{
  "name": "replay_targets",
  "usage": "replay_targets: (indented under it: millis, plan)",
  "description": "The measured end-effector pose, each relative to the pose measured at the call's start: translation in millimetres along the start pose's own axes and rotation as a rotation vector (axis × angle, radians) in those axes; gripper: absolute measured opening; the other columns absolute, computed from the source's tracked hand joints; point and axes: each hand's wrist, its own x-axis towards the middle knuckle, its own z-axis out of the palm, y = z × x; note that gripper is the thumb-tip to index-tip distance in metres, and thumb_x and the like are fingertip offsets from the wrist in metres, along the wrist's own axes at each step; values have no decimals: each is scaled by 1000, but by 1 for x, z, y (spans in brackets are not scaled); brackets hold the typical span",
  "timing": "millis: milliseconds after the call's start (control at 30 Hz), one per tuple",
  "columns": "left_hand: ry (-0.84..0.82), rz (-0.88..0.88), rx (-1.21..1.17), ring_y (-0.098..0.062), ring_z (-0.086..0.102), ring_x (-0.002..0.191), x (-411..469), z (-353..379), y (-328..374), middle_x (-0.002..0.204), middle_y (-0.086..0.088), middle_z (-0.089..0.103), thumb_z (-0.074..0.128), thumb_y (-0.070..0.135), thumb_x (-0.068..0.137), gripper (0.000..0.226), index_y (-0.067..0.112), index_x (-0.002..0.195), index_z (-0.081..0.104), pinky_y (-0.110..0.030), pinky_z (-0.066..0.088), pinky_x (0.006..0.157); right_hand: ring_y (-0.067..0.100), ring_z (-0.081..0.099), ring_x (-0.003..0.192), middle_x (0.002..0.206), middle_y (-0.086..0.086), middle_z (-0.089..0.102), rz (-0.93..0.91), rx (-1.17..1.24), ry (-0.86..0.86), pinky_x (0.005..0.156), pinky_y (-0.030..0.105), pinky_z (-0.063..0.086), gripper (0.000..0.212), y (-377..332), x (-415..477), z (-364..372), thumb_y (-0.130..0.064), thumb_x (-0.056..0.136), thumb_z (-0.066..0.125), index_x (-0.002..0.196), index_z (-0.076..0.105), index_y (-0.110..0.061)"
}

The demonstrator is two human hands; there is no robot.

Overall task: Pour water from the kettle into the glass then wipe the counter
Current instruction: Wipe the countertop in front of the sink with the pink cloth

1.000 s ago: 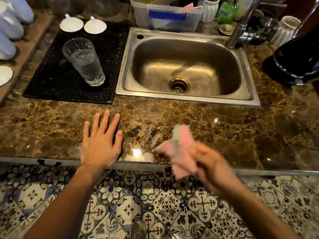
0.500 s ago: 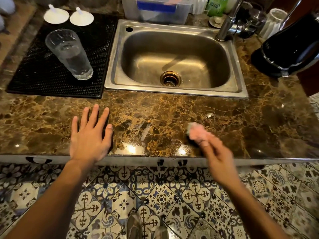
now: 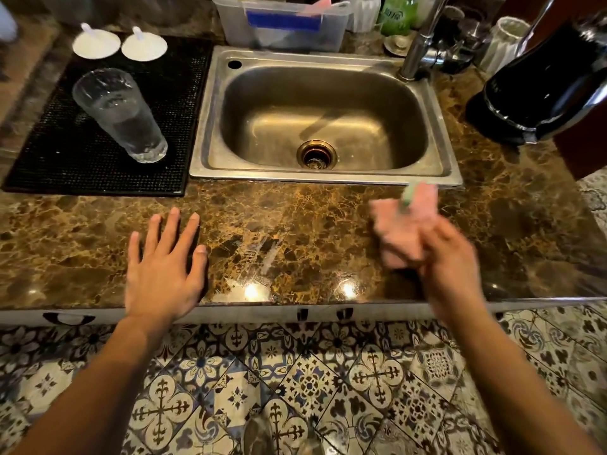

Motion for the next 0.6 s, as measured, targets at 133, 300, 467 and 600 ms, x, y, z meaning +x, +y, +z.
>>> replay_targets:
  millis: [133, 300, 467, 600]
  plan:
    - [-14, -10, -5, -23, 4, 159, 1, -3, 3, 171, 0, 13, 18, 53, 102, 64, 31, 161, 23, -52, 3, 127, 21, 57, 84, 92, 7, 67, -323, -480, 239, 77, 41, 46, 25, -19, 59, -25, -31, 107, 49, 96, 71, -29]
    - [-18, -16, -7, -22, 3, 159, 1, -3, 3, 172, 1, 12, 18, 53, 101, 63, 32, 161, 23, -53, 3, 127, 28, 62, 112, 119, 8, 72, -307, -803, 196, 105, 43, 44, 31, 0, 99, 29, -35, 109, 47, 126, 70, -24]
    - [-7, -6, 2, -24, 5, 159, 1, 0, 0, 172, 0, 15, 22, 51, 103, 61, 33, 161, 24, -55, 7, 126, 23, 59, 120, 133, 7, 67, -459, -855, 2, 92, 14, 30, 32, 23, 94, 107, -14, 107, 47, 131, 69, -14]
    - [-1, -6, -5, -22, 3, 159, 1, 2, -2, 172, 1, 12, 23, 51, 103, 60, 34, 161, 22, -55, 6, 126, 19, 53, 129, 142, 7, 63, -518, -881, -220, 100, 7, 25, 35, 31, 84, 145, -16, 108, 48, 139, 65, -16]
